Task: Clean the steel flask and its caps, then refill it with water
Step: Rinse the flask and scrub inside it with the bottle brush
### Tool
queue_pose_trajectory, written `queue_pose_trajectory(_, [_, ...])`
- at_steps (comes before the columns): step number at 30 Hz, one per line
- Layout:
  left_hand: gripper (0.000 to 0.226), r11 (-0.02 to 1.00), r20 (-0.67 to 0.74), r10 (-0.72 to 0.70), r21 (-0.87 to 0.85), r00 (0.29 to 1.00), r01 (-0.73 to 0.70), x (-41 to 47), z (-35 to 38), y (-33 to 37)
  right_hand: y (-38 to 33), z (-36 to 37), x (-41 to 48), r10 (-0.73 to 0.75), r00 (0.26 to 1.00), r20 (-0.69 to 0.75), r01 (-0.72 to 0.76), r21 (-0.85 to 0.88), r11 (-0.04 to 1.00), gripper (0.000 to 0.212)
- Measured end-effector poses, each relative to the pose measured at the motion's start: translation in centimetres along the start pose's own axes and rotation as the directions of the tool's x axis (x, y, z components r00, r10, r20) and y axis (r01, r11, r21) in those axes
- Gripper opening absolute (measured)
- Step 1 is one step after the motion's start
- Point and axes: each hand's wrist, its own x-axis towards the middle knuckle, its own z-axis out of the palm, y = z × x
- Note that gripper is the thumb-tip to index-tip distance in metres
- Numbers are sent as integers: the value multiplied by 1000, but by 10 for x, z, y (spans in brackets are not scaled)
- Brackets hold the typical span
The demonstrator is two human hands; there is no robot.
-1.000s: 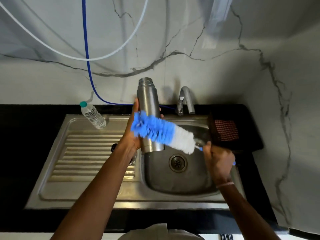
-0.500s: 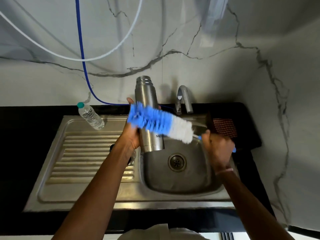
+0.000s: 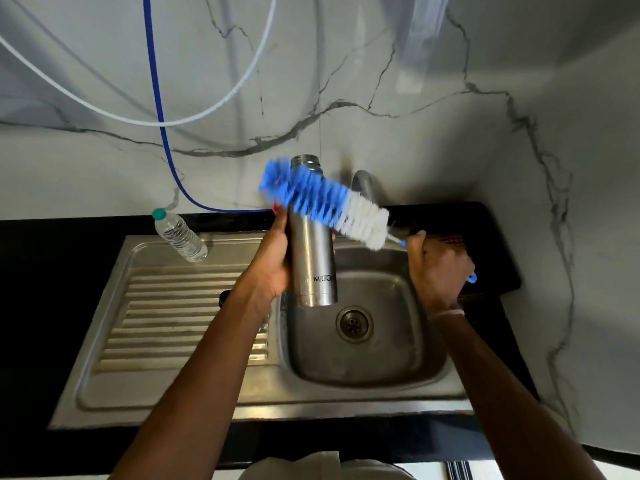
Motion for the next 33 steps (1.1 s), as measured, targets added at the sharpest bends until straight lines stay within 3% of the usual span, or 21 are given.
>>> queue_pose_trajectory(2, [63,1000,-96,7,-27,995,-9,14,-19,-3,11,-12,-40,-116,993,10,115,93,989,54])
queue_pose_trajectory(3, [74,999,-137,-7,-54,991,-1,23,-25,-2,13,-22,-57,-121,993,12,116,189,975,54])
queue_pose_trajectory(5, [89,993,-27,5,-116,1000,-8,24,-25,4,16,-33,-75,-76,997,-16,77,311,947,56])
queue_pose_trajectory(6, [89,998,-26,66,-22,997,-67,13,-18,1,16,-34,-74,-58,998,-25,63,309,949,57])
queue_pose_trajectory(7, [81,994,79,109,20,991,-111,6,-14,7,16,-30,-66,-55,998,-42,64,273,960,57])
queue_pose_trajectory(8, [67,987,94,25,155,995,-40,-4,-1,8,16,-25,-53,-36,998,-50,46,214,976,58])
queue_pose_trajectory(9, [59,969,17,-2,246,1000,-2,2,-1,-1,16,-17,-37,5,998,-55,3,140,990,57])
queue_pose_trajectory(10, [63,970,4,-1,245,1000,0,2,2,-7,14,-10,-20,51,997,-58,-46,80,996,55])
queue_pose_trajectory(12, [85,998,80,-62,24,995,61,4,9,-6,7,-2,13,126,988,-87,-126,5,992,50])
queue_pose_trajectory(14, [91,995,110,-20,-95,994,30,2,0,-2,-1,-2,28,154,986,-69,-152,35,988,49])
queue_pose_trajectory(16, [80,995,126,-11,-100,992,24,4,2,-4,-1,-5,17,121,991,-56,-117,69,991,50])
queue_pose_trajectory(19, [39,995,-26,72,-69,997,-74,4,-5,-3,7,-18,-34,-27,999,-31,31,163,986,56])
queue_pose_trajectory(23, [84,987,161,89,-149,983,-65,8,-24,10,16,-33,-75,-74,997,3,70,300,951,56])
queue_pose_trajectory(28, [64,998,136,43,-56,990,-35,6,-20,-5,2,-1,-9,75,996,-53,-71,74,995,51])
queue_pose_trajectory(31, [81,999,201,8,-43,979,0,-2,-8,1,-14,-3,20,160,985,-62,-153,94,984,49])
queue_pose_trajectory(33, [80,999,201,32,-31,979,-26,-8,-8,6,-13,-10,6,100,993,-54,-95,86,992,50])
